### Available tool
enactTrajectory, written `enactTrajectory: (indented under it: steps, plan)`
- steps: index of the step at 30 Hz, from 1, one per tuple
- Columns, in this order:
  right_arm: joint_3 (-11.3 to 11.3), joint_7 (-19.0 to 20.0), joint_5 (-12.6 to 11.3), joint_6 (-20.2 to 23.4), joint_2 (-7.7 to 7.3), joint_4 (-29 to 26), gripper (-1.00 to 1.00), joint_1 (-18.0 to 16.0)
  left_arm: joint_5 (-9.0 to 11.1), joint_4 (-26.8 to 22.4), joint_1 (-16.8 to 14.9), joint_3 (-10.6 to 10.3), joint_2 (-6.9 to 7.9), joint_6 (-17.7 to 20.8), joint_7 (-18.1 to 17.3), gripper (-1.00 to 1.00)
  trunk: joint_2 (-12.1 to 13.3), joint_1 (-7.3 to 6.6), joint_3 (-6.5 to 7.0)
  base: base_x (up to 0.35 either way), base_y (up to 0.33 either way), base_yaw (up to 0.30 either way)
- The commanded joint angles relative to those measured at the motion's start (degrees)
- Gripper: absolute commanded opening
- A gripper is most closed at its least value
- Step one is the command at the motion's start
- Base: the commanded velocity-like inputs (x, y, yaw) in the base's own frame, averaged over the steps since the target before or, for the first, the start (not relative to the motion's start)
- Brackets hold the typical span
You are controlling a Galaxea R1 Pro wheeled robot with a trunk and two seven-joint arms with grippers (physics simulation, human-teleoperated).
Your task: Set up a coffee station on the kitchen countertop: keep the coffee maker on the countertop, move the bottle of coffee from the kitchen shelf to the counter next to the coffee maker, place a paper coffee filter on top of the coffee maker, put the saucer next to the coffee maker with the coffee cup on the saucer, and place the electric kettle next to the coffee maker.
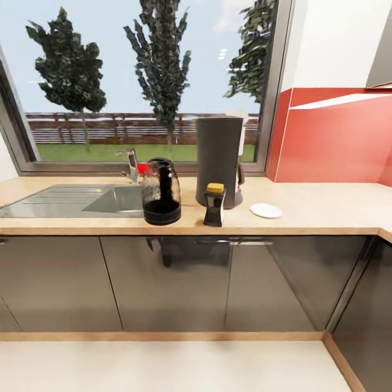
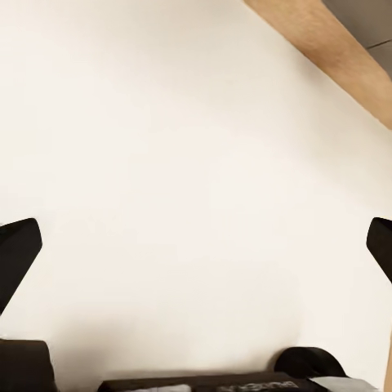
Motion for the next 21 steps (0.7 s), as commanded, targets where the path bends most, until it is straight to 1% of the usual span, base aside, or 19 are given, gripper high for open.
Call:
enactTrajectory:
  steps: [1, 2, 3, 4, 6, 11, 17, 19, 21]
  plan:
    - [-2.22, -0.27, 0.58, -0.41, 0.06, 0.01, 1.0, -0.05, 0.58, 0.04, 0.2, -0.43, 0.04, 0.15, -0.17, 1.0, -0.03, -0.01, -0.06, 0.0, 0.0, 0.266]
    - [-4.02, -0.73, 0.58, -0.41, 0.06, 0.01, 1.0, -0.05, 0.59, 0.04, 0.43, -0.39, 0.1, 0.15, -0.18, 1.0, -0.03, -0.01, -0.06, 0.0, 0.0, 0.267]
    - [-7.25, -1.41, 0.58, -0.41, 0.08, 0.02, 1.0, -0.05, 0.6, 0.08, 0.79, -0.27, 0.24, 0.16, -0.22, 1.0, -0.03, -0.01, -0.06, 0.0, 0.0, 0.267]
    - [-8.49, -1.61, 0.58, -0.41, 0.08, 0.02, 1.0, -0.05, 0.61, 0.09, 0.92, -0.19, 0.28, 0.16, -0.24, 1.0, -0.03, -0.01, -0.06, 0.0, 0.0, 0.267]
    - [-12.13, -2.38, 0.78, -0.54, 0.3, 0.03, 1.0, -0.05, 0.62, 0.13, 1.3, 0.18, 0.27, 0.17, -0.31, 1.0, -0.03, -0.01, -0.06, 0.0, 0.0, 0.268]
    - [-13.06, -2.57, 0.95, -0.64, 0.55, 0.07, 1.0, -0.05, 0.63, 0.09, 1.41, 0.29, 0.27, 0.17, -0.33, 1.0, -0.03, -0.01, -0.06, 0.0, 0.0, 0.268]
    - [-13.03, -2.55, 1.01, -0.67, 0.69, 0.11, 1.0, -0.05, 0.63, 0.06, 1.44, 0.32, 0.26, 0.17, -0.26, 1.0, -0.03, -0.01, -0.06, 0.0, 0.0, 0.269]
    - [-13.02, -2.53, 1.01, -0.67, 0.7, 0.12, 1.0, -0.05, 0.63, 0.06, 1.44, 0.32, 0.26, 0.17, -0.25, 1.0, -0.03, -0.01, -0.06, 0.076, 0.0, 0.197]
    - [-13.01, -2.49, 1.01, -0.64, 0.71, 0.12, 1.0, -0.05, 0.63, 0.06, 1.44, 0.32, 0.26, 0.17, -0.25, 1.0, -0.03, -0.01, -0.06, 0.223, 0.035, 0.081]
